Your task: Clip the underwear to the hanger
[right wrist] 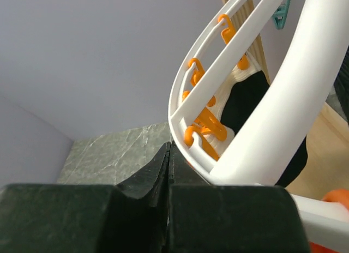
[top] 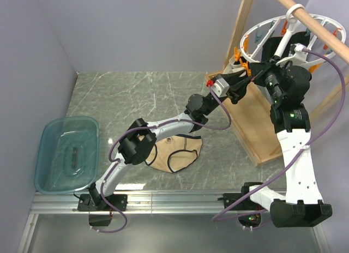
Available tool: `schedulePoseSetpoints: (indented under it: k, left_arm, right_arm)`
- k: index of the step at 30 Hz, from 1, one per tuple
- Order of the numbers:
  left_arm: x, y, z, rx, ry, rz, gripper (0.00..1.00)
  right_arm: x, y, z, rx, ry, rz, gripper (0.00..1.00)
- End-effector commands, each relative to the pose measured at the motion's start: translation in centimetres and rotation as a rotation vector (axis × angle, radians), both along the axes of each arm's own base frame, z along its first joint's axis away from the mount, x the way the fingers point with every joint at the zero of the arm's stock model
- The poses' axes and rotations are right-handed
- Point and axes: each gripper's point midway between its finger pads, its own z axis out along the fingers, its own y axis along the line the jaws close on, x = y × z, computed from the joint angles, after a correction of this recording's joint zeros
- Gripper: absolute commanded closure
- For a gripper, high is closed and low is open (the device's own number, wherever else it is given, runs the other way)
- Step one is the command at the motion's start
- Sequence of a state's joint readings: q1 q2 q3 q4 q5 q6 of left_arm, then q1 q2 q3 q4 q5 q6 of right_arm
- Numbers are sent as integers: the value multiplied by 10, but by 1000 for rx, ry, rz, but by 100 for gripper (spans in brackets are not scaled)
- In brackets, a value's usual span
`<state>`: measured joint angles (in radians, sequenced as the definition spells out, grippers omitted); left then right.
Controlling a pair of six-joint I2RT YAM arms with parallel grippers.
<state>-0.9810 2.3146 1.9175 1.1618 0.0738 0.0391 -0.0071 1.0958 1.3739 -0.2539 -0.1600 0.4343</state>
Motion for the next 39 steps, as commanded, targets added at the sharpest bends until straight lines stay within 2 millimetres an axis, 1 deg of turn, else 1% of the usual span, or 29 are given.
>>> schedulePoseSetpoints:
  k: [1, 2, 4, 5, 7, 8, 10, 11, 13, 14, 16, 17, 21, 23, 26, 28, 30, 31, 33, 34, 35, 39]
  left_arm:
    - [-26, 13, 56, -85, -56, -97, 60]
    - [-27, 12, 57, -87, -56, -109, 59]
    - [-26, 7, 52, -71, -47, -122, 52]
    - [-25, 7, 55, -77, -46, -122, 50]
    - [-21, 4, 51, -77, -31, -115, 48]
    - [-20, 3, 54, -81, -29, -118, 48]
    - [-15, -1, 50, -76, -13, -122, 46]
    - [-14, -2, 54, -83, 0, -126, 45]
    - [-9, -7, 47, -76, 18, -130, 45]
    - [-8, -7, 50, -85, 24, -133, 44]
    - [-2, -10, 42, -82, 45, -132, 44]
    - [0, -9, 42, -87, 55, -137, 42]
    - [7, -8, 32, -89, 83, -136, 34]
    - [9, -7, 31, -96, 89, -137, 30]
    - [9, -8, 29, -95, 96, -154, 31]
    - [5, -11, 27, -85, 83, -177, 32]
    - [3, -14, 24, -82, 88, -198, 34]
    - [0, -15, 27, -83, 82, -210, 35]
    - [1, -18, 22, -77, 88, -222, 38]
    - [-1, -19, 25, -79, 84, -236, 39]
    - [-1, -21, 20, -71, 91, -244, 41]
    - [-5, -27, 15, -58, 90, -279, 43]
  right_arm:
    - [-5, -5, 20, -24, -77, -2, 100]
    - [-5, -4, 21, -24, -77, 6, 100]
    - [-7, -3, 23, -29, -82, 10, 100]
    - [-8, -4, 24, -29, -83, 9, 100]
    - [-9, -4, 23, -31, -81, 12, 100]
    - [-11, -4, 25, -30, -83, 15, 100]
    - [-13, -3, 24, -30, -82, 24, 100]
    - [-13, -3, 25, -31, -85, 24, 100]
    - [-15, -4, 28, -31, -91, 24, 100]
    - [-15, -3, 28, -32, -91, 27, 100]
    - [-16, -4, 30, -34, -95, 30, 100]
    - [-17, -4, 30, -34, -95, 30, 100]
    - [-17, -6, 30, -39, -92, 30, 100]
    - [-16, -8, 30, -39, -90, 24, 100]
    - [-16, -8, 30, -39, -92, 27, 100]
    - [-15, -9, 30, -36, -90, 28, 100]
    - [-15, -9, 30, -33, -88, 28, 100]
    - [-15, -9, 31, -33, -91, 33, 100]
    - [-16, -8, 32, -31, -90, 38, 100]
    - [-17, -8, 33, -31, -93, 38, 100]
    - [-17, -9, 32, -30, -92, 38, 100]
    - [-18, -5, 32, -25, -92, 60, 100]
